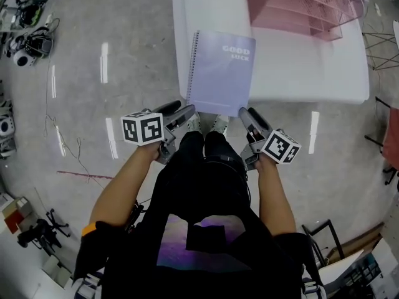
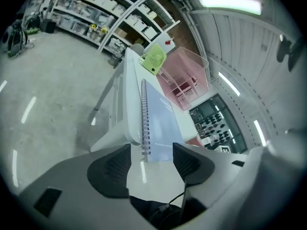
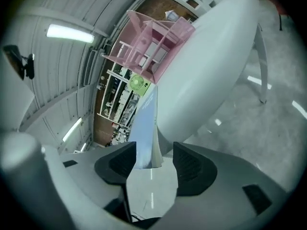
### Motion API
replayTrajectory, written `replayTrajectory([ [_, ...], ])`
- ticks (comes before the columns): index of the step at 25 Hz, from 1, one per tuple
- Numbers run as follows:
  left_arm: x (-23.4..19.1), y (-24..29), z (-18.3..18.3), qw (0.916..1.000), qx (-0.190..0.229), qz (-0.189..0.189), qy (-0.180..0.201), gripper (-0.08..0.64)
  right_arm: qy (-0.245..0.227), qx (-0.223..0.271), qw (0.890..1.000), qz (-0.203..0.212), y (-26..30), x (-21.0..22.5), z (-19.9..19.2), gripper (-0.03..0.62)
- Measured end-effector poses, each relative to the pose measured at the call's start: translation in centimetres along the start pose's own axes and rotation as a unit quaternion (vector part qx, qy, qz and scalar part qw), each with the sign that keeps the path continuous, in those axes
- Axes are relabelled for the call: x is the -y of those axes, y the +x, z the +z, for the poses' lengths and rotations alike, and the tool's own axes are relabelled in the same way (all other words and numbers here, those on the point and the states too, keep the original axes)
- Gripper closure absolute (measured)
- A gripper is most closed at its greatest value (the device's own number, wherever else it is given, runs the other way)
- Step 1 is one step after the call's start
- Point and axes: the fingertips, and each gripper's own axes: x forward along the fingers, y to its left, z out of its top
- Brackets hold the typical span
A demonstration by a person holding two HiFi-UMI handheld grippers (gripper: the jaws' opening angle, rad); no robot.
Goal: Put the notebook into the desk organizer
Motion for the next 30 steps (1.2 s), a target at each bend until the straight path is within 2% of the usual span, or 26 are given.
replayTrajectory([
  [3,0.5,0.9,-0.4,0.9985,-0.018,-0.044,-0.025,0.298,0.042,-0.004,0.999,0.029,0.8,-0.1,-0.9,0.354],
  [6,0.9,2.4,-0.5,0.9967,-0.036,-0.066,-0.03,0.298,0.063,-0.009,0.997,0.039,1.4,0.0,-1.0,0.367],
  [8,1.1,2.7,-0.4,0.9962,-0.04,-0.07,-0.033,0.298,0.062,-0.005,0.997,0.038,1.5,-0.4,-1.0,0.44],
  [10,1.4,2.6,-0.3,0.996,-0.042,-0.072,-0.033,0.299,0.061,0.005,0.997,0.05,1.4,-1.2,-0.8,0.488],
  [13,1.2,2.3,-0.3,0.9966,-0.048,-0.058,-0.033,0.321,0.058,0.01,0.997,0.053,0.9,-2.1,-0.6,0.514],
  [16,0.3,2.0,-0.2,0.9974,-0.052,-0.032,-0.04,0.44,0.06,0.011,0.997,0.054,0.7,-2.7,-0.6,0.534],
  [21,0.8,1.8,0.0,0.9976,-0.046,-0.024,-0.045,0.465,0.051,0.008,0.998,0.042,0.3,-3.2,-0.4,0.546],
  [27,2.0,0.6,0.4,0.9996,-0.028,0.007,0.007,0.497,0.007,0.008,1.0,0.02,0.0,-4.6,-0.3,0.549],
  [30,3.0,-0.4,1.0,0.9993,-0.009,0.009,0.035,0.502,-0.014,0.013,1.0,0.015,-0.5,-5.8,-0.2,0.551],
])
